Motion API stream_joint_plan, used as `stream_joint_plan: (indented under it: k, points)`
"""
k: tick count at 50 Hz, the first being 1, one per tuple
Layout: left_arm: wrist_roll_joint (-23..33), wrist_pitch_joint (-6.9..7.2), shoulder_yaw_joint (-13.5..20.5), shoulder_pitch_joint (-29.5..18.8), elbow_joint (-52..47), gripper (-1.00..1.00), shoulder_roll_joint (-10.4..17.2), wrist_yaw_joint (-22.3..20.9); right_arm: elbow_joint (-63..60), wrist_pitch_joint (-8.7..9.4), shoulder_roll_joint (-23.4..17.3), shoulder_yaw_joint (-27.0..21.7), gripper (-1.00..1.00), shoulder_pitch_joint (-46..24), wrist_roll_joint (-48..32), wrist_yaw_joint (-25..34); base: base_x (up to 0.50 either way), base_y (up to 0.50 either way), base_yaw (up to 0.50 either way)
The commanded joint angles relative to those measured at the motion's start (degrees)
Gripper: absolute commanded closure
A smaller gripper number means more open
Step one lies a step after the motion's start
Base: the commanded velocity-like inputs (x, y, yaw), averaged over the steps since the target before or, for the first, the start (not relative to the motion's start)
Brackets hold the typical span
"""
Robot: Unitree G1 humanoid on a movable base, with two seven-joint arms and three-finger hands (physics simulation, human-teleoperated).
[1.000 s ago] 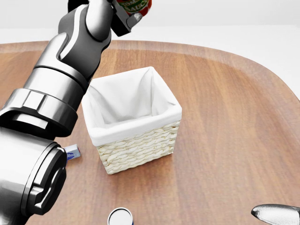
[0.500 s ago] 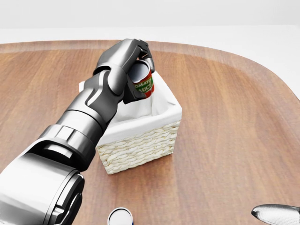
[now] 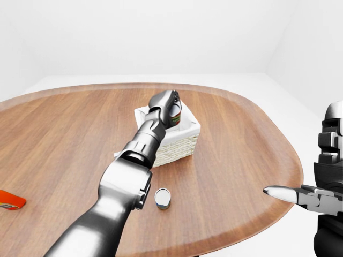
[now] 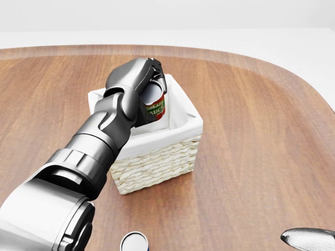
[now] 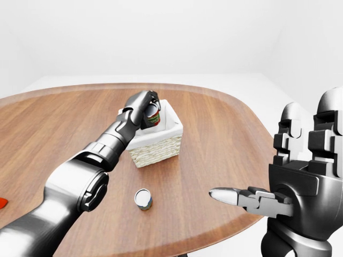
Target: Pick up the tomato sauce, and put it in the basket.
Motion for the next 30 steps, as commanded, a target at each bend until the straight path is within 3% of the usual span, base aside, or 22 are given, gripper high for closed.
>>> stream_joint_plan:
  k: [1,18,30]
  points:
    - [0.3,0.0,0.7,-0.3,-0.2,1.0,0.6,3.4,0.0,0.0,0.2,-0.2,-1.0,-0.2,0.0,0.4,0.0,0.0,0.0]
    - [3.1,0.0,0.3,-0.4,0.2,1.0,2.3,6.4,0.0,0.0,-1.6,0.3,-1.0,0.4,0.9,-1.5,0.0,0.0,0.0]
    - [5.8,0.0,0.6,1.9,0.7,1.0,3.8,8.7,0.0,0.0,-0.6,0.6,-1.0,0.5,0.0,-0.6,0.0,0.0,0.0]
